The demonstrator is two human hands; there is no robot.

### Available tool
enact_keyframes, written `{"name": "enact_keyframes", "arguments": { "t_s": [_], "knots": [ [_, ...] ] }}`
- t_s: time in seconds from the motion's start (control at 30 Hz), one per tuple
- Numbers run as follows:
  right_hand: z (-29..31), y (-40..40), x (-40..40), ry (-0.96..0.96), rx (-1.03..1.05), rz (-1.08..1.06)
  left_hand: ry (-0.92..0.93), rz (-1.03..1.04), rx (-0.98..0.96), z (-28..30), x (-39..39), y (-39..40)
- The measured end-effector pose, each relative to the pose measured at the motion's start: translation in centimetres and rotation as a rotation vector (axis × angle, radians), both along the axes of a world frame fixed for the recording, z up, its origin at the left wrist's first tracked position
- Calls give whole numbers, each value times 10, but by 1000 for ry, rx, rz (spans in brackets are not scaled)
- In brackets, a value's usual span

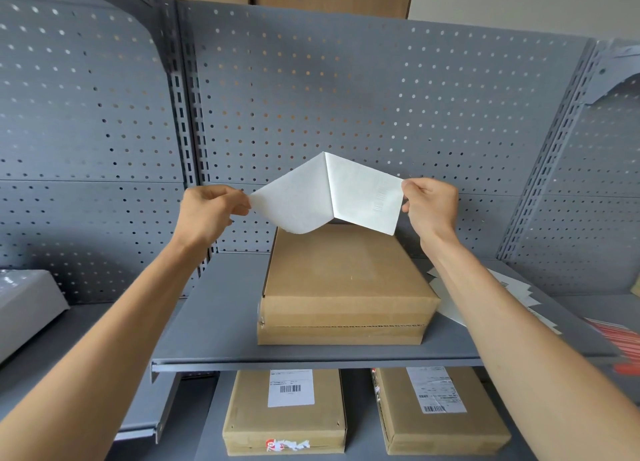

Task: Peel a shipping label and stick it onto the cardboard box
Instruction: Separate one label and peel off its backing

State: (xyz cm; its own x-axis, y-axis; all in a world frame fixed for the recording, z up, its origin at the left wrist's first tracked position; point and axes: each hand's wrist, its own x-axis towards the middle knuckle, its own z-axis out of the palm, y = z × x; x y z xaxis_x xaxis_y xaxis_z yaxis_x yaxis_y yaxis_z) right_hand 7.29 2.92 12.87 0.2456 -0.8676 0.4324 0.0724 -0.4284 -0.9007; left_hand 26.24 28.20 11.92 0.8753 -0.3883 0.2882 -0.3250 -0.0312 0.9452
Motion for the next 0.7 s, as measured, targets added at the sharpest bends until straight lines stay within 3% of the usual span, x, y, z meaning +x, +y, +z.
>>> {"name": "enact_keyframes", "arguments": {
  "t_s": [0.7],
  "knots": [
    [-8,-15,-3,-83,147,-41,61,185,-293,0,12,11]
  ]
}}
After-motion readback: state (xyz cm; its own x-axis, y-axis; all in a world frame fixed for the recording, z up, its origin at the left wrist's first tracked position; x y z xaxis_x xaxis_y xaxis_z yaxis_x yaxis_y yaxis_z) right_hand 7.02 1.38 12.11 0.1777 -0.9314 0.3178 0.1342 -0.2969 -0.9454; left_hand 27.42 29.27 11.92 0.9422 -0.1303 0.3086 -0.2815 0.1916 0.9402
